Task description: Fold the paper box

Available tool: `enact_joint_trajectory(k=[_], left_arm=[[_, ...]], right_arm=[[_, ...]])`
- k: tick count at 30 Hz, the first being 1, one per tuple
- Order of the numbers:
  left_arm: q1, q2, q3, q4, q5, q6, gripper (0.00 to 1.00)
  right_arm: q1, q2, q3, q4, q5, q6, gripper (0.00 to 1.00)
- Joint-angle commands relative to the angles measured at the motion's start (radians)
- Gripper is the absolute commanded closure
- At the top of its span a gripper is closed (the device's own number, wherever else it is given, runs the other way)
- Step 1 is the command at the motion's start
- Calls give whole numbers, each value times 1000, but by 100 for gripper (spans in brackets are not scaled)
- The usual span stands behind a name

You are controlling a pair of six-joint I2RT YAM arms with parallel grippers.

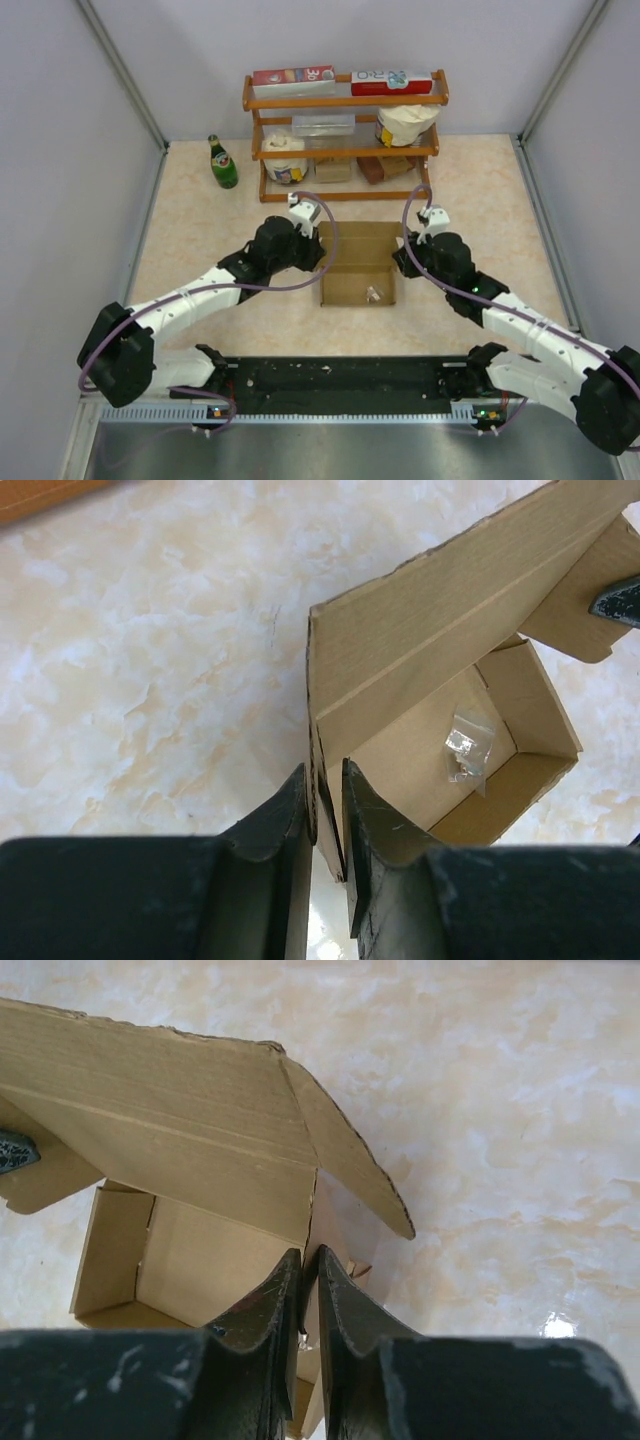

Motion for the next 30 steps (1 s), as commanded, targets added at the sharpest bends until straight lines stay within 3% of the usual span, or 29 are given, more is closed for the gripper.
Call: enact_joint_trajectory(k=[1,10,20,30], left_arm=[[-61,30,61,84,-106,-76,79],[-184,96,89,75,-323,-122,80],[-209,102,28,252,-449,-122,89],[-235,180,-68,467,-501,-91,92]], right_arm=[[66,-41,-6,84,113,49,90],[134,-95,-82,163,225,26,91],[165,-129,-202,427,248,-94,92],[168,32,-267,729,263,-178,94]])
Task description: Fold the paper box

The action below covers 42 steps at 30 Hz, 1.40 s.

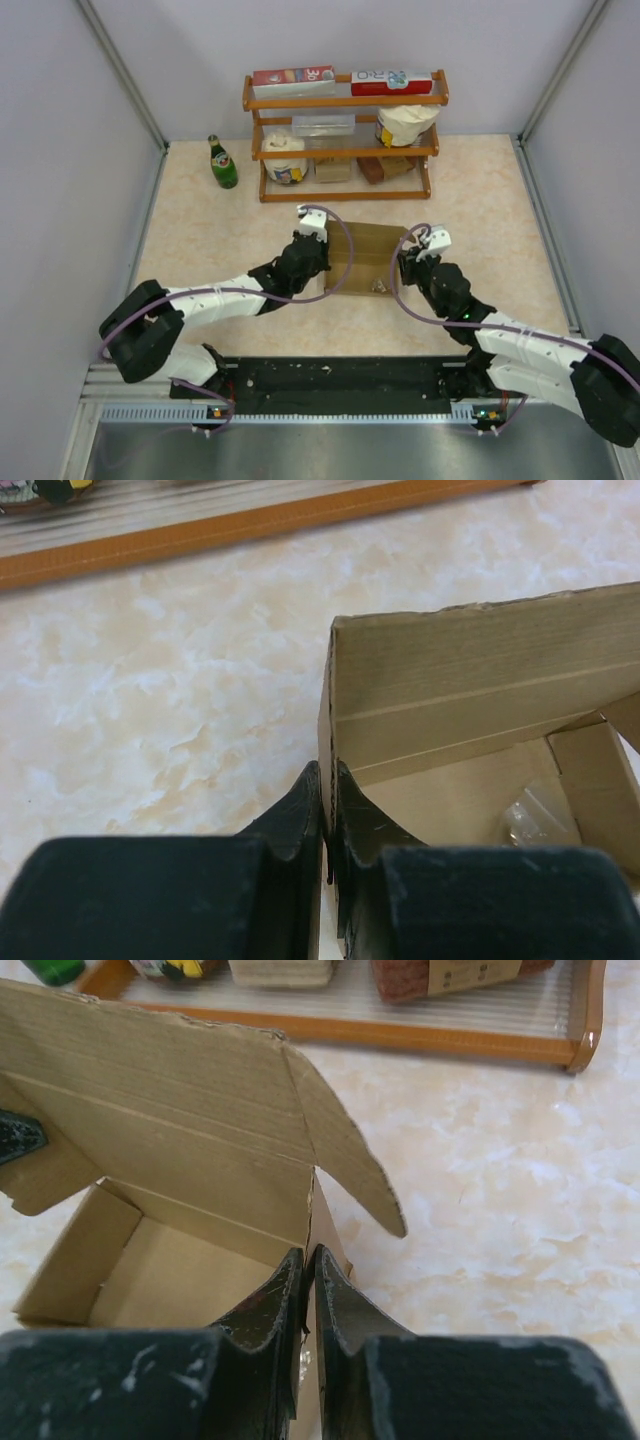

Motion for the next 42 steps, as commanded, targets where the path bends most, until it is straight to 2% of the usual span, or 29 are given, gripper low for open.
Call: enact_joint_trajectory(k=[1,7,27,32,36,42], left_arm=[[-39,42,-42,200,13,-2,92],[-74,59,-73,240,-50,1,92],[-213,58,-127,231,-253,-13,91],[-241,73,-121,196,-293,-68,91],[-263,85,-92,90,-379,-164,91],[-273,98,-84,72,-420,-212,99]], right_arm=[[28,89,3,247,-39,-28,94],[56,140,-2,271,-8,-19,94],[159,51,-105,191,70,3,91],[183,59,-106,172,79,6,91],[203,57,-115,169,102,15,91],[214,63,-128,183,133,16,91]])
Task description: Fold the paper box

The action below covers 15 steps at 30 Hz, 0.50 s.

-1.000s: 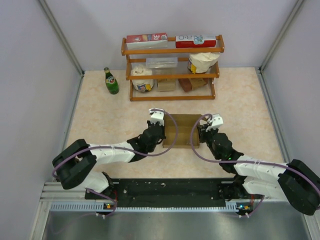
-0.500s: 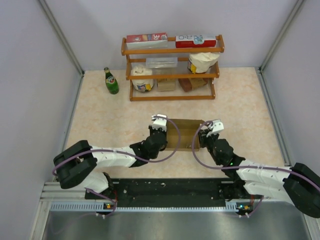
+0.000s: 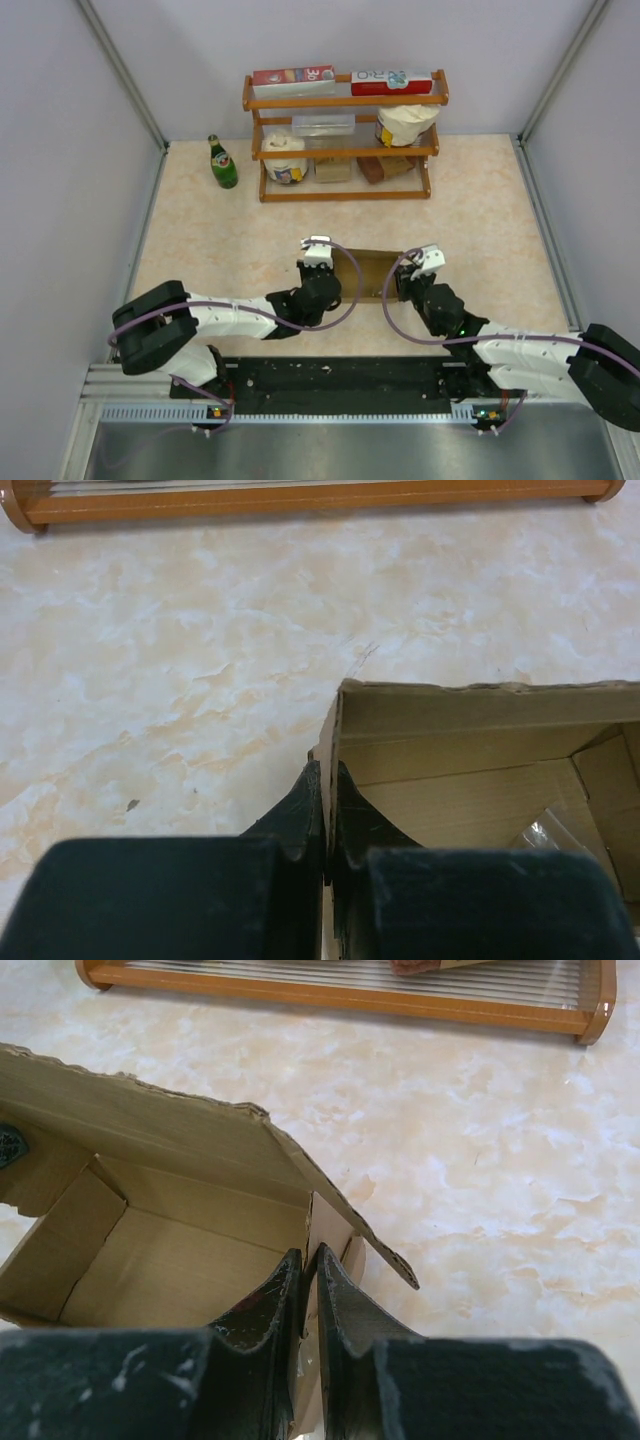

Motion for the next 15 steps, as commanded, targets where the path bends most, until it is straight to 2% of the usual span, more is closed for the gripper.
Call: enact_joint_trajectory(k=[1,7,15], left_arm=[[-23,30,29,-46,28,-76,99],[-30,44,26,-49,24,-76,100],[-54,59,-12,-63,7,-133,100]], right_arm=[[34,6,-8,18,-58,38,91],[37,29,-5,12,-62,41,90],[35,-17,-13,-87,-79,81,87]])
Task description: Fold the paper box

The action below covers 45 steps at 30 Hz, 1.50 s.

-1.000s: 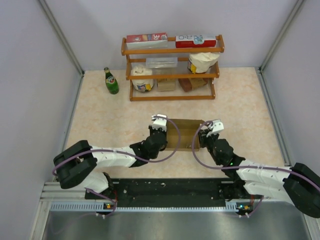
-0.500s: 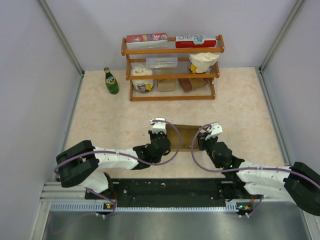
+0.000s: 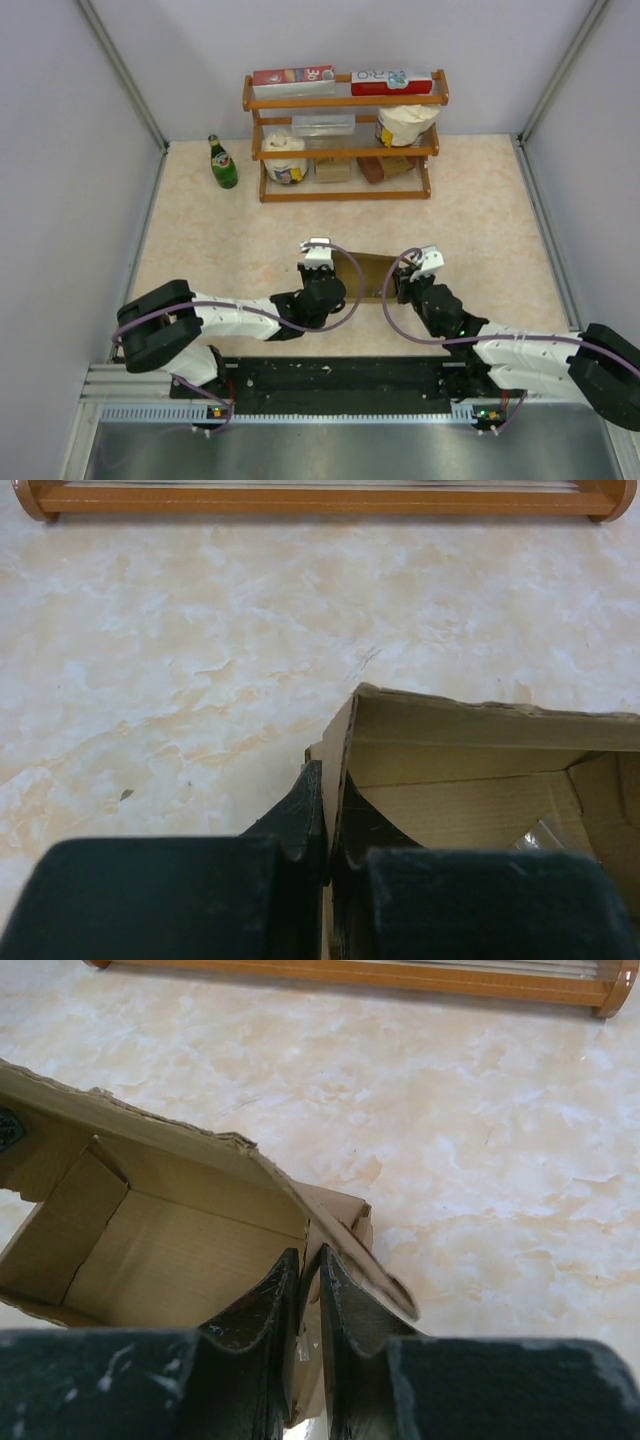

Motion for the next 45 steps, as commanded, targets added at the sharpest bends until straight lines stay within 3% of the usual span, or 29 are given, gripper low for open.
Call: enact_joint_trajectory(k=[1,15,18,21,27,36,41,45], left_arm=[[-32,37,-29,-46,72,-66,100],[-52,81,-12,-83,41,-102,100],[-56,84,-14,-92,37,-117,100],[-62,86,-12,-111,23,-125,100],[-78,86,1,-149,-8,-132,100],[-91,100,23,-198,-45,-160,100],[-95,95,25,-207,-51,-166,100],[-99,95,26,-209,-51,-163,100]], right_arm=[[30,-31,-10,-69,-77,53,87],[30,-54,-12,-132,-83,82,86],[30,-66,-12,-145,-81,87,81],[31,-96,-9,-181,-78,93,69],[30,-303,17,-371,-63,107,50],[31,-629,97,-725,-218,107,46],[30,-793,157,-781,-293,102,46],[31,-767,229,-778,-197,117,46]])
